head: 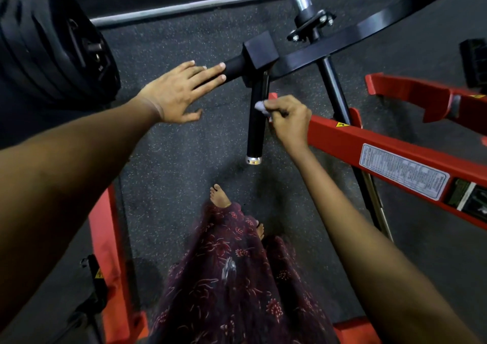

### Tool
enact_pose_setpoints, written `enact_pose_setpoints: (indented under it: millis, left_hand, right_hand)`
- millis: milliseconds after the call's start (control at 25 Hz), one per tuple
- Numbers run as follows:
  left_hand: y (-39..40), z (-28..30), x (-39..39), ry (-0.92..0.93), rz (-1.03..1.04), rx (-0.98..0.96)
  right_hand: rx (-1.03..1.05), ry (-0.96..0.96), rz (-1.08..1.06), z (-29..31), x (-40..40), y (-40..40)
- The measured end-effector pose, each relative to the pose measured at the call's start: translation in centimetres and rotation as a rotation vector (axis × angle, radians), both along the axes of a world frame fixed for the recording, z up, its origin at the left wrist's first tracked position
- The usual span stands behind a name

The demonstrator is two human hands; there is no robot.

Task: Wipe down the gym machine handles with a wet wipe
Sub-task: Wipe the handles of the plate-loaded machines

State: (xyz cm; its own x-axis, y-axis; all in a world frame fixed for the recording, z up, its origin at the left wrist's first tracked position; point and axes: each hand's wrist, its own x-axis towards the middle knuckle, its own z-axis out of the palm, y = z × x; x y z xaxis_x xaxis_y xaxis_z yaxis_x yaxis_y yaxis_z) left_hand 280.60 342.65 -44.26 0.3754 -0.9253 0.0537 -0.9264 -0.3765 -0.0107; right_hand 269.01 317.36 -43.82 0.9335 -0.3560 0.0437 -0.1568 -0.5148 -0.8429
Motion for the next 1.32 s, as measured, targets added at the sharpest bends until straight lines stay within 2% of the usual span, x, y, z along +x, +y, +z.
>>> enact_pose_setpoints:
  millis: [120,280,360,800,1320]
  left_hand:
    - [0.0,0.0,0.0,-0.019,-0.013,-0.017]
    - [0.0,0.0,-0.1,-0.004,-0.018,-0.009]
    - [0.0,0.0,0.0,-0.009,-0.013,-0.016]
    - [-0.4,0.2,0.0,-0.019,0.01,0.014]
    - [-0.6,0.4,0.0,-0.023,0.03,0.04]
  right_hand:
    - [0.007,0.131,0.12,-0.3,-1.2,-1.3]
    - [0.196,0.033,-0.174,-0.3,4.0,-1.9]
    - [0.188,-0.021,-0.199,-0.6,4.7,-0.8]
    - [0.275,0.039,-0.033,-3.2,-1.9,-0.7]
    - [0.422,0.208,-0.128,-6.3,-9.2,1.0]
